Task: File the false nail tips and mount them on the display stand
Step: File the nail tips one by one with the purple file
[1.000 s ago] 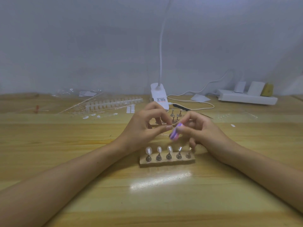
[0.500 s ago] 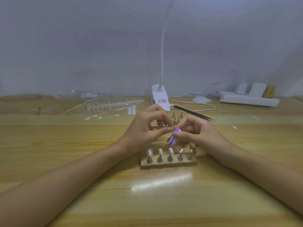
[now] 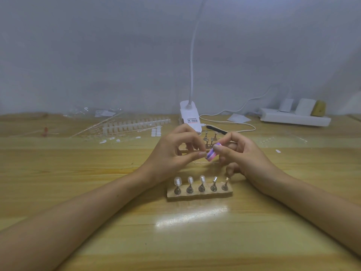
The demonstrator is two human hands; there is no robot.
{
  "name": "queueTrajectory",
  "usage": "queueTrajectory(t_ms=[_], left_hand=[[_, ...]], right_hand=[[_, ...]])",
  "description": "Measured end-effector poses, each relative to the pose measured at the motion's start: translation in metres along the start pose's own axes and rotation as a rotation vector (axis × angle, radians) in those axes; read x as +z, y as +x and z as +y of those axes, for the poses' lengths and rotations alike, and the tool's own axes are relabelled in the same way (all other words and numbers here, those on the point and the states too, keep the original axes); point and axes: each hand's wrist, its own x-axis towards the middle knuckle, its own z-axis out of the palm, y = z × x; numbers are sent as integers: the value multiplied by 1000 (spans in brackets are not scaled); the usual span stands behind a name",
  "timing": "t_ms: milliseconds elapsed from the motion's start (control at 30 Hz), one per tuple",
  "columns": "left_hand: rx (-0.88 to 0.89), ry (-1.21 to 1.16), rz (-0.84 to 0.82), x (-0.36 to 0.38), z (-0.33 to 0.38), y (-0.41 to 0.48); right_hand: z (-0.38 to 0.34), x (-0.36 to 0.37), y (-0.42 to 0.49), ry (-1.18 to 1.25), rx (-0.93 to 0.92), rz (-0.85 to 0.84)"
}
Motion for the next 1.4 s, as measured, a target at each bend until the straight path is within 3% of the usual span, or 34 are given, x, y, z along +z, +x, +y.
queueTrajectory(t_ms=[200,333,467,700,800,933,1033,1167,1267,1400], left_hand=[[9,11,-1,0,0,0],[5,-16,16,0,-1,1],[7,-9,-6,0,0,0],[22,-7,18,0,1,0],[31,7,11,0,1,0],[15,-7,19,0,0,0],[25,-1,17,0,0,0],[27,-9,6,1,1,1],[35,-14,15,1,1,1],[32,3,10,1,2,1]], right_hand=[[-1,-1,-2,-16,3,-31],[-3,3,-4,-105,-26,-149],[-2,1,-1,6,3,35],[-3,2,-2,-8,11,-12],[-5,4,-5,-77,-12,-106],[-4,2,-4,13,-3,23],[-5,4,-4,-71,-18,-92],[-4,3,-3,-25,-17,7],[-3,5,-4,-98,-31,-116],[-4,4,-2,-43,-13,-16]])
